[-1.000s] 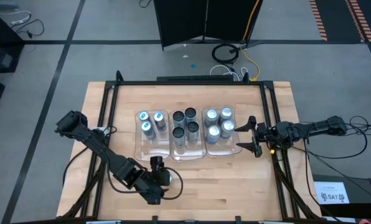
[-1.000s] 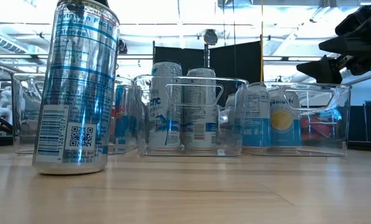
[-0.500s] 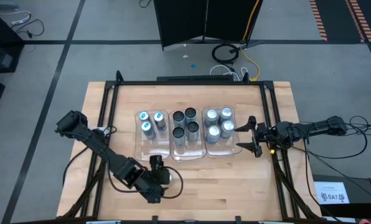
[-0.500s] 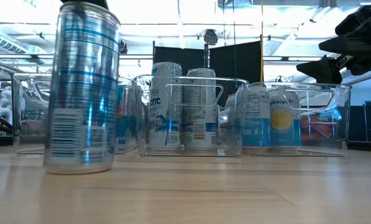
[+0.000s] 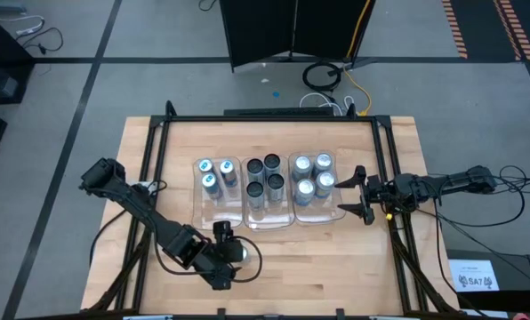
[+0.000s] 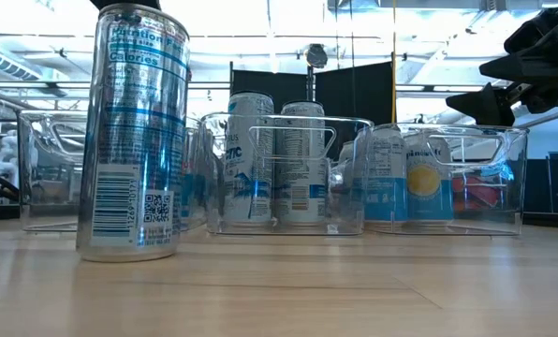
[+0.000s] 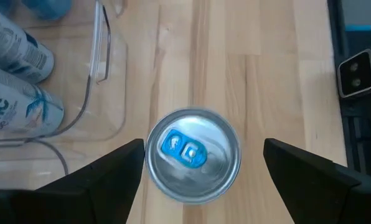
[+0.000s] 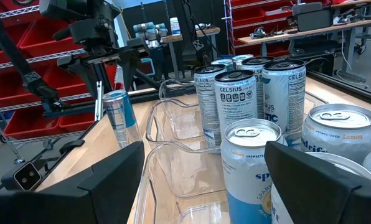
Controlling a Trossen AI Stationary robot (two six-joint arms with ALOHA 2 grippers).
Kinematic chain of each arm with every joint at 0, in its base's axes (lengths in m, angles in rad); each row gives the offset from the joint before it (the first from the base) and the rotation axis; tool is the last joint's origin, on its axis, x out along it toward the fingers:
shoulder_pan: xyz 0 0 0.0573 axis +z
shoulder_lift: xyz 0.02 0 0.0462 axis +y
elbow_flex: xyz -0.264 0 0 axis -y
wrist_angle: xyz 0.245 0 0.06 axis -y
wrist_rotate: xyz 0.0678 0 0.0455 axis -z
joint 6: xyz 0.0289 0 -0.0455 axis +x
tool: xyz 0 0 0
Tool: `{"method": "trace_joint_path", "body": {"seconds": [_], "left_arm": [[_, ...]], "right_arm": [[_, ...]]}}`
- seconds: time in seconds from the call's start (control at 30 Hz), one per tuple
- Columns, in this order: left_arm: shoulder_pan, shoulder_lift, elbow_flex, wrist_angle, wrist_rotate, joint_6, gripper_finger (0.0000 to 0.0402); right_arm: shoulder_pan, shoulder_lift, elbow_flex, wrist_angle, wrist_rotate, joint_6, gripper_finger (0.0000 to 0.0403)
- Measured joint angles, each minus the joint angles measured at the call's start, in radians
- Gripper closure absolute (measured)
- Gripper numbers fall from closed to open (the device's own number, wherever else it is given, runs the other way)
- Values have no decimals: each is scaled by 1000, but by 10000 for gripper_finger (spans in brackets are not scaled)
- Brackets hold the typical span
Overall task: Sort soda cans
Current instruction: Put the blue soda can into the left transparent bin
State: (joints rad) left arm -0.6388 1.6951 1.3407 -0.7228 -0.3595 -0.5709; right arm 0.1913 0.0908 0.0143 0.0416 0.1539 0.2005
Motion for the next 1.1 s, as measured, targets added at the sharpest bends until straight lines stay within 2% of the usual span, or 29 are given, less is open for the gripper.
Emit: {"method": "trace_joint_path", "body": {"seconds": [0.23, 0.7, 0.93, 1.1], "left_arm": [[18, 0, -35, 5, 66, -52, 62], [52, 14, -45, 40, 72, -52, 62], [53, 65, -46, 42, 124, -52, 62], [57, 71, -46, 65, 123, -53, 88]], "right_arm": [[0, 0, 0, 0, 0, 0, 78], [0, 0, 0, 0, 0, 0, 78], [0, 0, 0, 0, 0, 0, 78], [0, 0, 0, 0, 0, 0, 78]]}}
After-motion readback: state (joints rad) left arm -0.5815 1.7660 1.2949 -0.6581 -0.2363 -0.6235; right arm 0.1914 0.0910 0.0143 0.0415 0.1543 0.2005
